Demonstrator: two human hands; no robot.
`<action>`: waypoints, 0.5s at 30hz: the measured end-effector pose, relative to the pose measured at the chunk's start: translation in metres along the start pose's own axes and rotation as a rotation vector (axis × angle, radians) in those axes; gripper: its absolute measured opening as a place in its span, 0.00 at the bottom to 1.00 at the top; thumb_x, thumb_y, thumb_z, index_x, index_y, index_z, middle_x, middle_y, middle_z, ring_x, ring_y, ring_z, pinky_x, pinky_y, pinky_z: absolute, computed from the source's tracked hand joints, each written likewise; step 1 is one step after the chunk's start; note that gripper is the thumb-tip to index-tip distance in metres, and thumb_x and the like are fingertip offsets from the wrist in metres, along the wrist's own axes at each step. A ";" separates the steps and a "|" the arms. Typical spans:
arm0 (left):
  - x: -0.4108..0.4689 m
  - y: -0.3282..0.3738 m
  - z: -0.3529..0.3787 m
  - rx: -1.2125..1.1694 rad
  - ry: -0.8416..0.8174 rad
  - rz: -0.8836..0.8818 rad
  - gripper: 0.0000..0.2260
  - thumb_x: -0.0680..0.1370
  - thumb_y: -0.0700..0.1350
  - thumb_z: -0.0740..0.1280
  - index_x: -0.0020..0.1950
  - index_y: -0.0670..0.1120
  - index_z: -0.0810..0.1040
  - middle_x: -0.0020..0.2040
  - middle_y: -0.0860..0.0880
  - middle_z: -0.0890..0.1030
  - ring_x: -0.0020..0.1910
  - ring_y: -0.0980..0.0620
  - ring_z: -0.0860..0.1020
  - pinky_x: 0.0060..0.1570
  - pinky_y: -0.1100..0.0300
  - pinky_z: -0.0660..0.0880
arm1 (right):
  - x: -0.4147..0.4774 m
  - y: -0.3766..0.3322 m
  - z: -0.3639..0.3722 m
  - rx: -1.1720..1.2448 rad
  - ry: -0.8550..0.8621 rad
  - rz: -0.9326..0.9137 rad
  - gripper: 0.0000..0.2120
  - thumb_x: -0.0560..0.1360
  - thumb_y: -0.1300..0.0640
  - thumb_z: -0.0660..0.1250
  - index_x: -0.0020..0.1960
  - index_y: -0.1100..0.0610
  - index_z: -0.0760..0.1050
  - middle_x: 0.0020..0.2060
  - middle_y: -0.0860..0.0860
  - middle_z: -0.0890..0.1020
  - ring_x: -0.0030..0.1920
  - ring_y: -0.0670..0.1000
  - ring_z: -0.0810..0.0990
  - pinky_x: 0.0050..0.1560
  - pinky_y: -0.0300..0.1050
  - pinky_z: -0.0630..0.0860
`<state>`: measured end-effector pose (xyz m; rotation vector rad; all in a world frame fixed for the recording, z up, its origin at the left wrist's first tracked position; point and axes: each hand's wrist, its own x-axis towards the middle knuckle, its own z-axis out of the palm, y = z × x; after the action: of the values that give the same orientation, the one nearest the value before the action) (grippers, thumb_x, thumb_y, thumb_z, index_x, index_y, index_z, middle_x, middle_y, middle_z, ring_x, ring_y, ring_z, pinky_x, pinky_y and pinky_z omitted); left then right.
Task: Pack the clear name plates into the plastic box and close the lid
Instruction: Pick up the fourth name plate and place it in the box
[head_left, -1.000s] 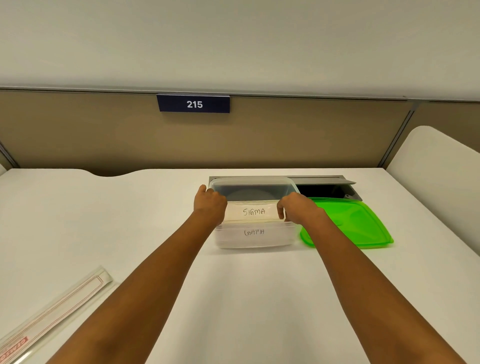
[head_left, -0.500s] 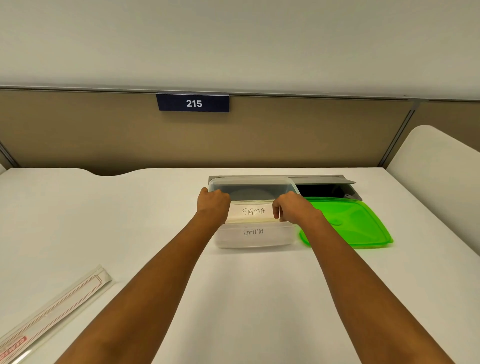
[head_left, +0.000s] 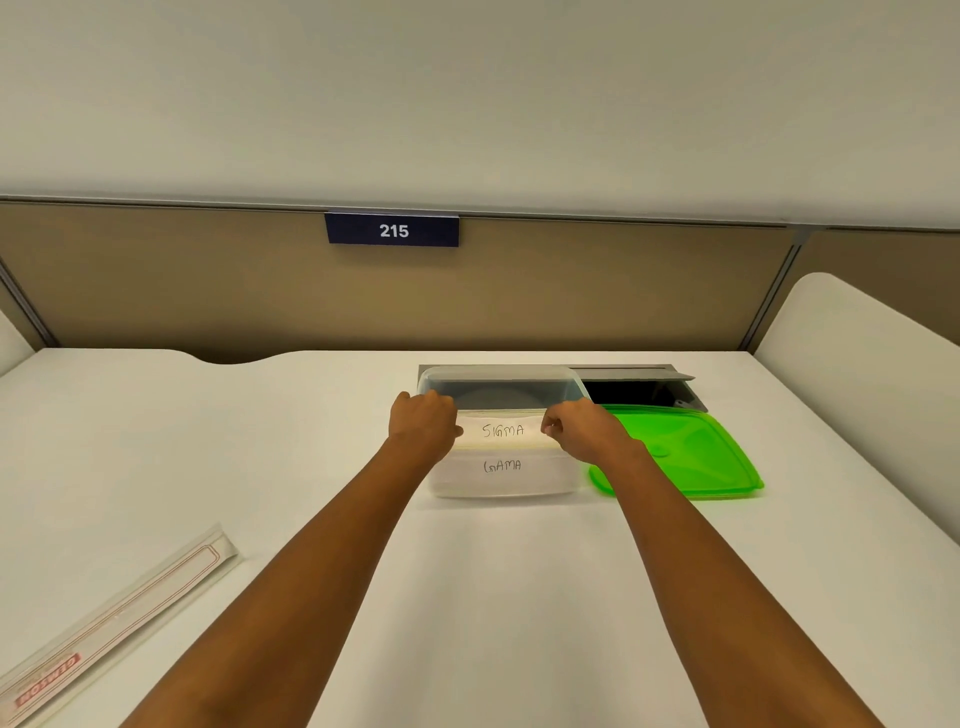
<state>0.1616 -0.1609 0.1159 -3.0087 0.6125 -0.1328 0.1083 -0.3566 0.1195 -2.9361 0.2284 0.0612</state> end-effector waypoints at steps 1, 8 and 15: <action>-0.004 0.000 -0.001 -0.011 0.014 0.000 0.17 0.80 0.54 0.60 0.59 0.44 0.79 0.56 0.45 0.83 0.54 0.45 0.81 0.59 0.56 0.71 | -0.004 0.000 0.000 0.003 0.016 0.002 0.12 0.80 0.58 0.59 0.57 0.56 0.79 0.56 0.57 0.82 0.55 0.59 0.80 0.53 0.47 0.76; -0.040 0.000 -0.003 -0.135 0.074 -0.006 0.20 0.82 0.56 0.54 0.60 0.45 0.80 0.56 0.45 0.83 0.54 0.45 0.80 0.52 0.55 0.73 | -0.038 -0.002 0.004 -0.079 0.080 -0.015 0.16 0.82 0.54 0.53 0.60 0.57 0.77 0.57 0.59 0.81 0.56 0.62 0.78 0.53 0.49 0.75; -0.079 -0.001 0.007 -0.198 -0.027 -0.029 0.24 0.82 0.57 0.49 0.71 0.45 0.68 0.70 0.45 0.72 0.69 0.45 0.70 0.64 0.51 0.69 | -0.063 -0.007 0.010 -0.151 0.084 -0.047 0.19 0.82 0.51 0.52 0.70 0.56 0.68 0.68 0.54 0.74 0.67 0.57 0.73 0.65 0.50 0.69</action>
<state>0.0905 -0.1287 0.1032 -3.2044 0.6133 -0.0350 0.0470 -0.3384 0.1142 -3.0967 0.1741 -0.0539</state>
